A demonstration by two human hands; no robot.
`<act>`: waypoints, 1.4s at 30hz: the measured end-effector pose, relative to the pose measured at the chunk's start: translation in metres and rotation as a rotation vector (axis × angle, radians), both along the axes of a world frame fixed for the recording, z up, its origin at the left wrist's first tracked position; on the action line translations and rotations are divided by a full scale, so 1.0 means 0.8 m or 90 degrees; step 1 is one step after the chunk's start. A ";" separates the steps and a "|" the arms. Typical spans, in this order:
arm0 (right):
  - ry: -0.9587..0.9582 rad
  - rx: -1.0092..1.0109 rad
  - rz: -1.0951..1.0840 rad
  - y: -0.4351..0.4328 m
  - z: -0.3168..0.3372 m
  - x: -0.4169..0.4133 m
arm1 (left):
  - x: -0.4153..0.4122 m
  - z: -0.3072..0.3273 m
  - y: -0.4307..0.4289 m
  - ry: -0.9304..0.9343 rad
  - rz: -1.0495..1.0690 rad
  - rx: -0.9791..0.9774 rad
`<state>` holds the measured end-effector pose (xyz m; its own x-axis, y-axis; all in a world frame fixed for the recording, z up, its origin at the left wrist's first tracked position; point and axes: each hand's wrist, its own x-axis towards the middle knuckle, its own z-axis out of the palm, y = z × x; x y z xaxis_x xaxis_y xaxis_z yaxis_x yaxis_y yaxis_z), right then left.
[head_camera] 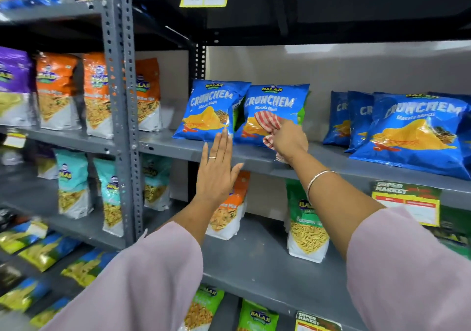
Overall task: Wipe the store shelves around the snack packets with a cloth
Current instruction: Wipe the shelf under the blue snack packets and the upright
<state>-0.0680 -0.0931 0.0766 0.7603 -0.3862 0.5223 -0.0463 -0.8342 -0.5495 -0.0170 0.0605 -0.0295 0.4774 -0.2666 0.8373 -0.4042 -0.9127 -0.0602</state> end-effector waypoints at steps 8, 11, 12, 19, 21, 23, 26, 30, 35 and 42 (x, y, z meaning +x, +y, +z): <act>-0.016 -0.076 0.247 0.128 -0.070 0.006 | 0.000 -0.070 0.131 0.081 0.136 -0.006; -0.037 -0.051 0.277 0.164 -0.124 0.011 | 0.013 -0.106 0.178 0.094 0.168 0.008; -0.025 -0.068 0.286 0.175 -0.145 0.016 | 0.019 -0.119 0.192 0.094 0.173 0.019; 0.151 -0.064 0.172 0.242 -0.266 0.112 | 0.105 -0.142 0.262 0.050 0.103 0.053; 0.168 -0.046 0.119 0.260 -0.287 0.139 | 0.139 -0.136 0.274 0.019 0.070 0.055; 0.194 -0.043 0.067 0.275 -0.309 0.163 | 0.172 -0.130 0.279 -0.028 0.034 0.041; 0.236 0.044 -0.003 0.286 -0.342 0.192 | 0.214 -0.120 0.279 -0.079 -0.005 0.013; 0.294 0.235 -0.070 0.287 -0.392 0.225 | 0.252 -0.120 0.278 -0.124 -0.069 0.008; 0.469 0.067 -0.047 0.302 -0.465 0.266 | 0.271 -0.130 0.278 -0.147 -0.175 -0.032; 0.493 -0.093 0.060 0.304 -0.465 0.331 | 0.275 -0.131 0.279 -0.164 -0.199 -0.028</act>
<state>0.1971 0.1504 -0.2951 0.9541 -0.2708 -0.1278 -0.2963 -0.9149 -0.2741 0.2027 0.2834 -0.1344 0.1522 -0.3267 0.9328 -0.6398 -0.7520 -0.1590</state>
